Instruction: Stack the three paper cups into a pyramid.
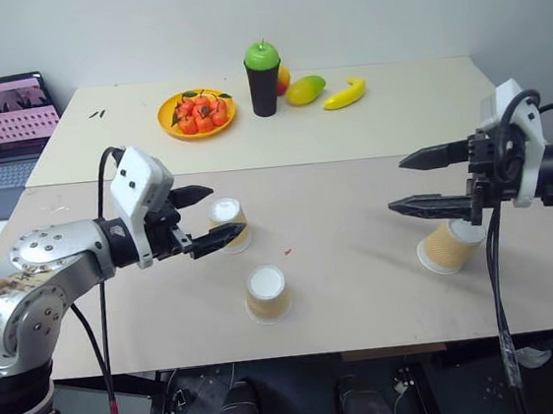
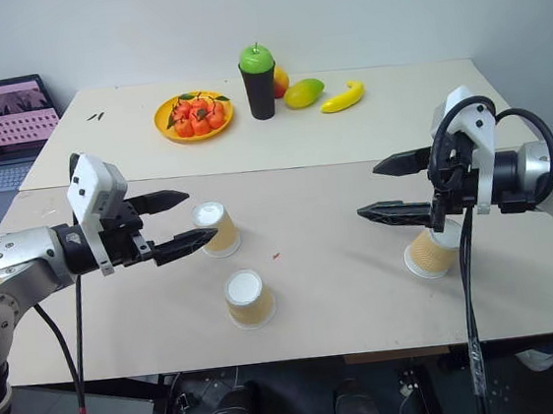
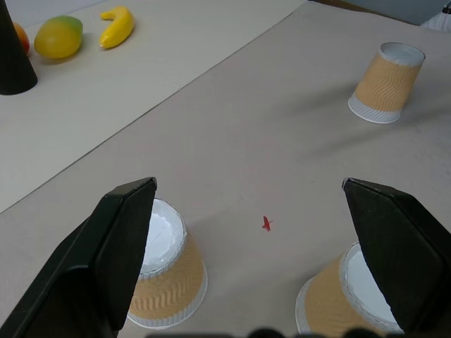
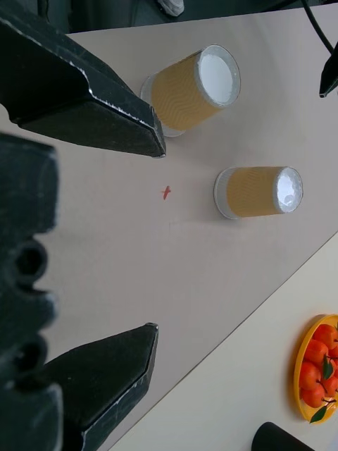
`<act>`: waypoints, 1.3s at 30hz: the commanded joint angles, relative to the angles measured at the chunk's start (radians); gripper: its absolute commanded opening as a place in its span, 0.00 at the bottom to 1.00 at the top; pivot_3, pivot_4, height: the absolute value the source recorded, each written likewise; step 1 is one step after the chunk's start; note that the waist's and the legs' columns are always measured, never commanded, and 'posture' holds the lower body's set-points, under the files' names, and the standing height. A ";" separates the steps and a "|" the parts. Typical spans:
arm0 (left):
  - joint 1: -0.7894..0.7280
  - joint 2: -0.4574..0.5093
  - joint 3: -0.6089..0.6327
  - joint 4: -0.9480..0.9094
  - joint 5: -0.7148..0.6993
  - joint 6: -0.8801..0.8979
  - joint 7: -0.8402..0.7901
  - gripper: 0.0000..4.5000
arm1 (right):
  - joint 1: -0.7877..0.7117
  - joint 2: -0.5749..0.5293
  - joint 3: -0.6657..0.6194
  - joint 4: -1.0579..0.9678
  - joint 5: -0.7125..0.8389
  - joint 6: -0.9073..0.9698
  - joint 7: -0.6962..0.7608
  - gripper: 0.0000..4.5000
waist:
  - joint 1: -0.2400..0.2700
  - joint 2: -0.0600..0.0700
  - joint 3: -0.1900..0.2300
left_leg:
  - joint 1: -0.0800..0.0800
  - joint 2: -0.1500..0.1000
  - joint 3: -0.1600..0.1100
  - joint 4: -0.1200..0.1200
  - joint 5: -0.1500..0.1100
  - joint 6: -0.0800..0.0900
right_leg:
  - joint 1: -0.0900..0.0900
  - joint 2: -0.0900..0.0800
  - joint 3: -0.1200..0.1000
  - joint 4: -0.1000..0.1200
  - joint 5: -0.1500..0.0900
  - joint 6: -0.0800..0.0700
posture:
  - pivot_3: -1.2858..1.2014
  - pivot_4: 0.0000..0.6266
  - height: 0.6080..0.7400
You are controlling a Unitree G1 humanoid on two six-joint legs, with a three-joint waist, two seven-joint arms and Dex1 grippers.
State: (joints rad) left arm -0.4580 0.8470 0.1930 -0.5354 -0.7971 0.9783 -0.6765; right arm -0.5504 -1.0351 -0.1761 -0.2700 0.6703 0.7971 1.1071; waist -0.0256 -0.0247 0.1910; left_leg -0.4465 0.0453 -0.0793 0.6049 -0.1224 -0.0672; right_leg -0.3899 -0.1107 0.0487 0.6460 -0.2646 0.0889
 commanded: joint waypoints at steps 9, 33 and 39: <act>-0.029 0.012 0.023 -0.015 -0.005 -0.053 -0.027 1.00 | -0.055 0.007 -0.001 0.017 -0.010 -0.036 -0.008 0.98 | 0.006 0.000 0.000 | 0.000 0.000 0.000 0.000 0.000 0.000 | 0.000 0.000 0.000 0.000 0.000 0.000 | 0.52 0.24 0.94; 0.235 0.159 -0.051 -0.157 0.027 -0.190 -0.222 1.00 | 0.006 0.012 -0.013 0.004 -0.053 -0.061 -0.031 0.98 | 0.009 0.000 0.000 | 0.000 0.001 0.000 -0.002 -0.001 -0.001 | -0.001 0.001 0.000 -0.001 -0.002 -0.002 | 0.52 0.24 0.94; 0.374 0.092 -0.104 -0.112 0.164 -0.362 -0.238 1.00 | 0.019 -0.001 -0.025 0.004 -0.054 -0.064 -0.034 0.98 | 0.010 0.000 0.000 | 0.000 0.001 0.001 -0.002 -0.002 -0.002 | -0.001 0.001 0.000 -0.001 -0.002 -0.002 | 0.52 0.24 0.94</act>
State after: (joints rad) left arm -0.0975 0.9457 0.0921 -0.6532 -0.6834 0.6894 -0.9079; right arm -0.5277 -1.0136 -0.1515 -0.2447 0.6117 0.7476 1.0742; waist -0.0155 -0.0244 0.1912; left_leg -0.4463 0.0467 -0.0785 0.6028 -0.1241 -0.0689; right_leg -0.3907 -0.1101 0.0488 0.6445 -0.2672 0.0867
